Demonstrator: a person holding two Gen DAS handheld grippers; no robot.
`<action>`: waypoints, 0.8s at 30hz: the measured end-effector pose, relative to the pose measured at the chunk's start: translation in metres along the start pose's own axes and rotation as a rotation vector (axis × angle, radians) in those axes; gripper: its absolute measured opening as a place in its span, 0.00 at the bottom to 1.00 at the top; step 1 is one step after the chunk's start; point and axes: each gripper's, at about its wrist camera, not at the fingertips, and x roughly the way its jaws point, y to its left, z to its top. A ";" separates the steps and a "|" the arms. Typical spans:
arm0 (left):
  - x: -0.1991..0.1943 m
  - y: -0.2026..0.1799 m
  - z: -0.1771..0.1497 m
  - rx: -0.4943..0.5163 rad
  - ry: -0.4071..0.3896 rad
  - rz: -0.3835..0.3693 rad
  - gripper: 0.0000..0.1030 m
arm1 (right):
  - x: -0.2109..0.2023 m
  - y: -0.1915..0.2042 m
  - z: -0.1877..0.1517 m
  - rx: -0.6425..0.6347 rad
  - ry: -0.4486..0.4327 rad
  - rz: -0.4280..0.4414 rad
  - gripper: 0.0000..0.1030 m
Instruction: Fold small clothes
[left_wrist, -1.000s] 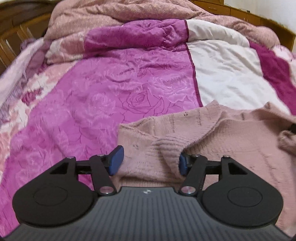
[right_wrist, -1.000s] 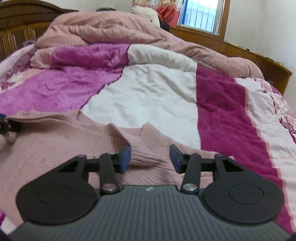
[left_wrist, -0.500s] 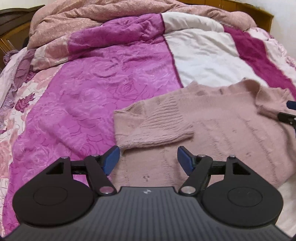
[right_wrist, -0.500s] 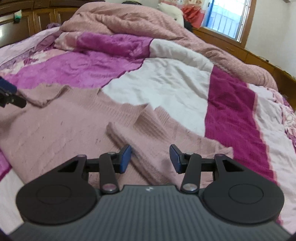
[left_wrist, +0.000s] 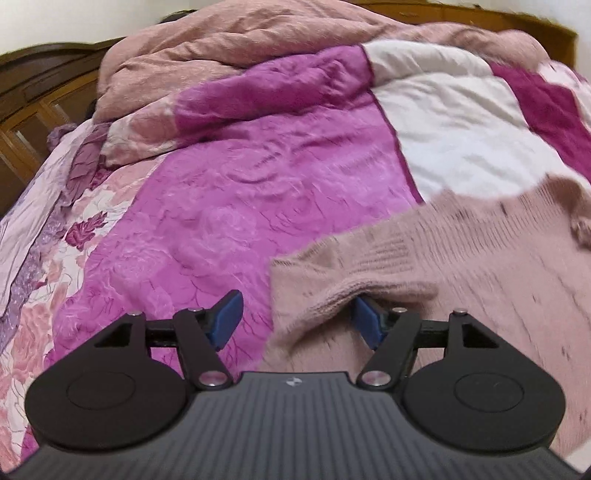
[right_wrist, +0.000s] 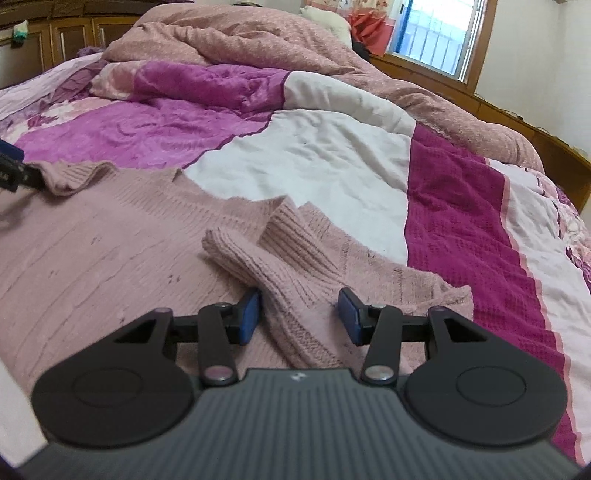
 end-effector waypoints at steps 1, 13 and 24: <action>0.002 0.002 0.002 -0.013 0.002 0.006 0.71 | 0.001 -0.001 0.000 0.003 -0.002 -0.001 0.46; 0.013 0.033 0.002 -0.134 0.049 0.098 0.71 | 0.002 -0.004 0.003 0.054 -0.014 -0.012 0.46; -0.037 0.005 -0.001 -0.110 0.041 -0.110 0.72 | 0.001 0.001 0.010 -0.012 -0.028 -0.066 0.09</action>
